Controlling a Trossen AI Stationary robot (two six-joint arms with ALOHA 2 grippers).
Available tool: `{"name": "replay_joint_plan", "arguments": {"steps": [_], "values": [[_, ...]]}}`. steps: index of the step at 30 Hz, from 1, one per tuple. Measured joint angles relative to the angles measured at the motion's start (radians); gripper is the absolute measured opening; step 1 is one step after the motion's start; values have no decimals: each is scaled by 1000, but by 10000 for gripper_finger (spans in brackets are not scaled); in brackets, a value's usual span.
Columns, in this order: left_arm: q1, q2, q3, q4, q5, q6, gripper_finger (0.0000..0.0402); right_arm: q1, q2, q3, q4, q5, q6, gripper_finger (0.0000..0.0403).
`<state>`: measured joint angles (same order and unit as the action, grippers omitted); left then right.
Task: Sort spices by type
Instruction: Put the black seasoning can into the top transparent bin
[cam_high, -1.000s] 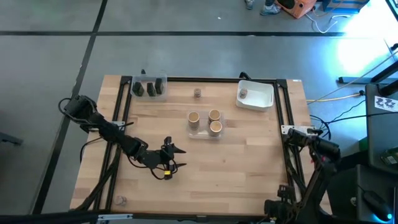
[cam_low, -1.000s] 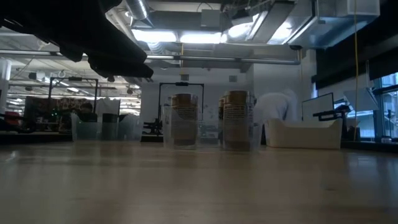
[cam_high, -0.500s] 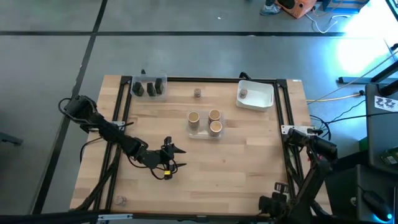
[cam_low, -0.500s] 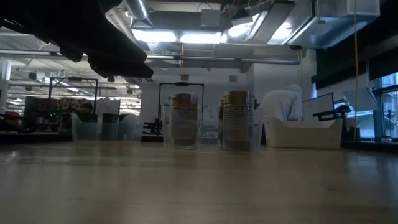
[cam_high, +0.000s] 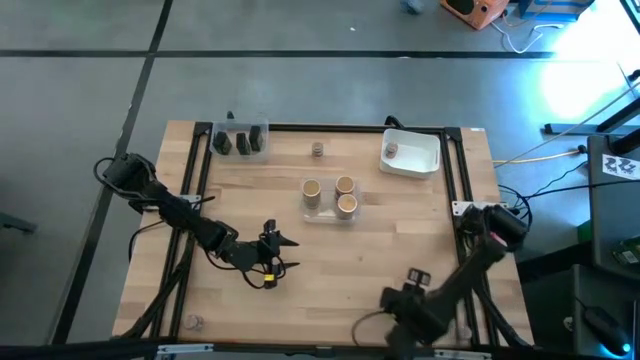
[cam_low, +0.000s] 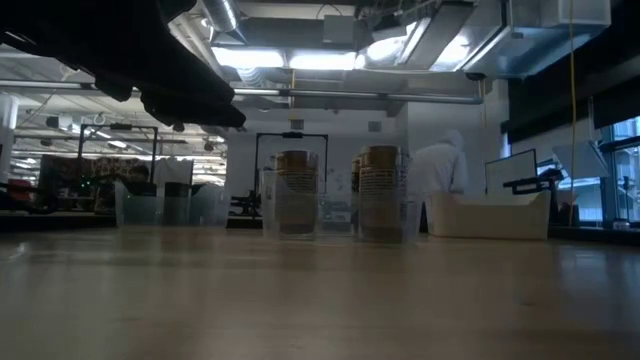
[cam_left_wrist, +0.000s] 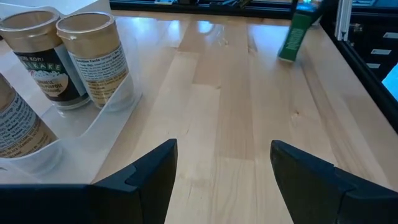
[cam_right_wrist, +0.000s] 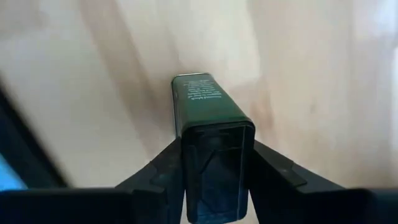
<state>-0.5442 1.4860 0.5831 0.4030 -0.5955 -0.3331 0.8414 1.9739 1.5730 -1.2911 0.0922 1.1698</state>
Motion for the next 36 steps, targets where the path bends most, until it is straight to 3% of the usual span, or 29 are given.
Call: {"name": "replay_joint_plan", "arguments": {"steps": [10, 22, 36], "values": [[0, 0, 0, 0, 0, -3, 241, -214, 0, 0, 38, 100, -296, 139], [15, 0, 0, 0, 0, -41, 241, -411, 0, 0, 312, 126, -630, 141], [59, 0, 0, 3, 0, -35, 241, -490, 9, 0, 403, 124, -735, 243]]}}
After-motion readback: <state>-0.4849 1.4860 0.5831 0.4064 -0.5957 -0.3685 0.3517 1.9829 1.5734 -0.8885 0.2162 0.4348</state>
